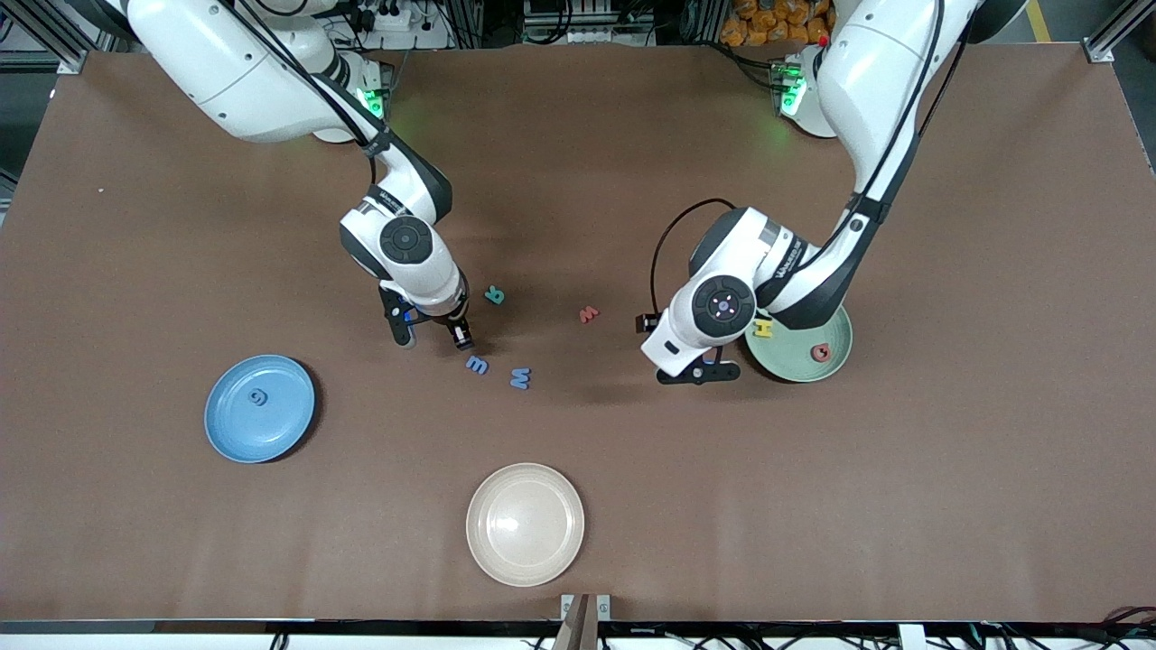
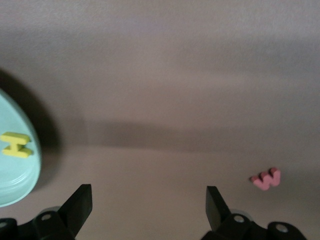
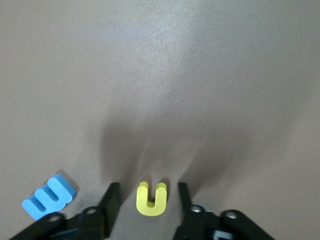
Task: Sort upper and lower case letters into plates
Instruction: 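Grasp the yellow u with the right gripper and lift it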
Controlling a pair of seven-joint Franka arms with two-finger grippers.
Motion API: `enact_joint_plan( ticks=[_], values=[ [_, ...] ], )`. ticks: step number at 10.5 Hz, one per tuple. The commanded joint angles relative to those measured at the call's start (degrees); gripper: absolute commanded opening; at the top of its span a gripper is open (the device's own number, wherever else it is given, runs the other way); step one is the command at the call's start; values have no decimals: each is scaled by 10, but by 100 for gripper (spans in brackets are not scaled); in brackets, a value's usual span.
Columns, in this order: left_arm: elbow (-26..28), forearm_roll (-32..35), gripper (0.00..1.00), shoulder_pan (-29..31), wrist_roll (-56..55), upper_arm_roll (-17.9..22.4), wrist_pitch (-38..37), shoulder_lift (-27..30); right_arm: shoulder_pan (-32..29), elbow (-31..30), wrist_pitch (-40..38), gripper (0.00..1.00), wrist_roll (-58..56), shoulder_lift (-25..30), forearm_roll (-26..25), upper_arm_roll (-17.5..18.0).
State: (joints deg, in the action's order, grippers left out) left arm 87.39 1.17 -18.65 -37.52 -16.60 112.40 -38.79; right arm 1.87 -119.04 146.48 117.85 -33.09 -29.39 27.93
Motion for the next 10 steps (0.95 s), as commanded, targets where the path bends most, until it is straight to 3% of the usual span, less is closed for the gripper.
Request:
enact_joint_plan(
  ticks=[1, 6, 10],
  values=[
    [-20, -12, 100, -8, -17, 2, 24, -21, -7, -8, 7, 0, 25, -4, -24, 5],
    [-24, -12, 100, -28, -43, 3, 74, -38, -24, 12, -5, 0, 10, 16, -50, 5],
    [-29, -11, 100, -36, -46, 5, 86, -42, -73, 86, -70, 0, -168, 35, -53, -19]
  ],
)
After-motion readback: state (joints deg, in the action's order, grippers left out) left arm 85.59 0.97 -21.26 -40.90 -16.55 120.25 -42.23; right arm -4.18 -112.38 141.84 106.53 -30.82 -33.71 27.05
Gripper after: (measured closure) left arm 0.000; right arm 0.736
